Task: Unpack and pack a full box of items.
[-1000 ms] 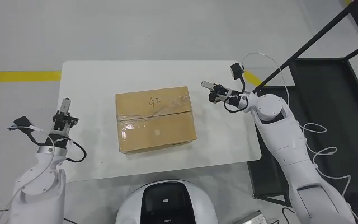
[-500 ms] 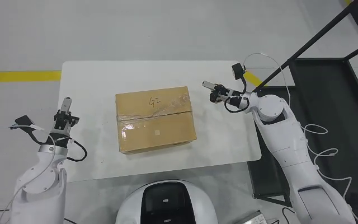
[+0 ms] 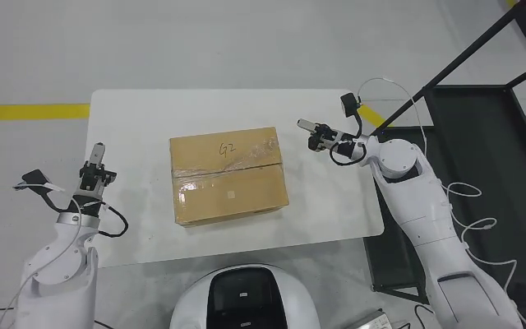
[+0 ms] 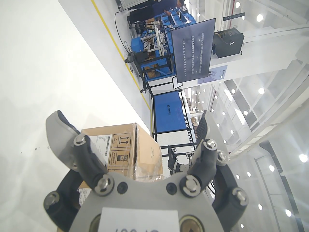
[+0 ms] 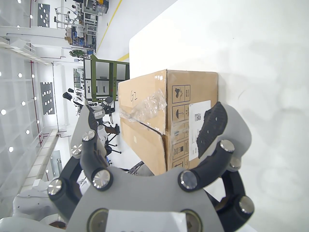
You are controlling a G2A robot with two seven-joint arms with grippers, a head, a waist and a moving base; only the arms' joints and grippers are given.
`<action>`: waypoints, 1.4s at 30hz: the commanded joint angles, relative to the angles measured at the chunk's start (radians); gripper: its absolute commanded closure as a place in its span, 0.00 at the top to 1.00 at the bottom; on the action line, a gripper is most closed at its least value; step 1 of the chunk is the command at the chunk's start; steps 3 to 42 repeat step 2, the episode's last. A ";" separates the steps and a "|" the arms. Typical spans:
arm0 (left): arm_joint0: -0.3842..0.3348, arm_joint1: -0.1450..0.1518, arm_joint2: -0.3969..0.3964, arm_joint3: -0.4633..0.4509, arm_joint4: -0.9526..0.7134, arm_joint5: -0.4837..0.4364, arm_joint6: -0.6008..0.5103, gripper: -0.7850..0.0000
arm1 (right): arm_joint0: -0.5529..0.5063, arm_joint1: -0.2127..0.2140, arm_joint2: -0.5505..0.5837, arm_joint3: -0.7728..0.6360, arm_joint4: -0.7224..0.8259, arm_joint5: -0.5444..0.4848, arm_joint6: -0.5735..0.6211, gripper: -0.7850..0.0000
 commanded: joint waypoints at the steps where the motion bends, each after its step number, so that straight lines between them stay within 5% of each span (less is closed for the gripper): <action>1: 0.000 0.000 0.000 0.000 0.000 0.000 0.000 1.00 | 0.000 0.000 0.000 0.000 0.000 0.000 0.000 1.00; 42: 0.000 0.000 0.000 0.000 0.000 0.000 0.000 1.00 | 0.000 0.000 0.000 0.000 0.000 0.000 0.000 1.00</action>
